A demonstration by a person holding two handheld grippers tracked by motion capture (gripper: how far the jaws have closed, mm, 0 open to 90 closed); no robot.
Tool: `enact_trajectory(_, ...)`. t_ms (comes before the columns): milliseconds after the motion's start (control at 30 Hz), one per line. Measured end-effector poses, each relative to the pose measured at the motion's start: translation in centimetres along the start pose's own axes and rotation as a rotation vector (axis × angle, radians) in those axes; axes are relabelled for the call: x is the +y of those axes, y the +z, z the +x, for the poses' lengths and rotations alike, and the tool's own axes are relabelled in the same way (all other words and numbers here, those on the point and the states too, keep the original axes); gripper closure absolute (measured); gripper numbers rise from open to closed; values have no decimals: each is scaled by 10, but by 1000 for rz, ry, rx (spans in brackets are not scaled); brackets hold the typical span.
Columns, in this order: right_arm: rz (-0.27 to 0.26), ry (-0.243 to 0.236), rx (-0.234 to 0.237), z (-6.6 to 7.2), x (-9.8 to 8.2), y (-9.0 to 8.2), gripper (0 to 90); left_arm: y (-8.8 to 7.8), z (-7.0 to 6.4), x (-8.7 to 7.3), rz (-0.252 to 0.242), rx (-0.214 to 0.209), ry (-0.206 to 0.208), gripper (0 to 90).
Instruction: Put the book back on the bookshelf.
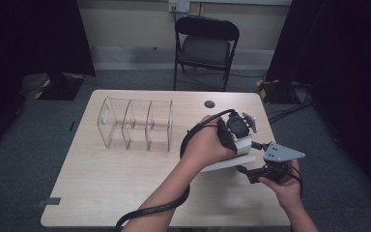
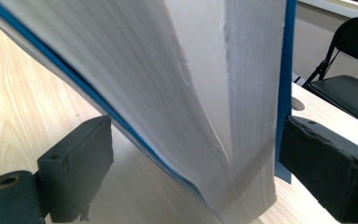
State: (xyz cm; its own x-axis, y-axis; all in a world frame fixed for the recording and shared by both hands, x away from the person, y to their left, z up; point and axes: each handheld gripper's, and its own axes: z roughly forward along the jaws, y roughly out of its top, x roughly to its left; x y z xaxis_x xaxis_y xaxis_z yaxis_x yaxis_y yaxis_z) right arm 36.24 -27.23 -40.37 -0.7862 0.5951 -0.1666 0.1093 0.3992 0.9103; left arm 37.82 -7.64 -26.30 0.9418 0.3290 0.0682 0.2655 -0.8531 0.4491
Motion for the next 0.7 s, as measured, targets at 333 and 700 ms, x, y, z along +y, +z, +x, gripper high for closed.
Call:
enact_trajectory(333, -8, 12, 0, 0, -2, -2, 92, 0, 0, -1, 3, -24, -2, 752)
enact_trajectory(700, -14, -22, 16, -2, -2, -1, 92, 1, 2, 1, 5, -37, 35, 755)
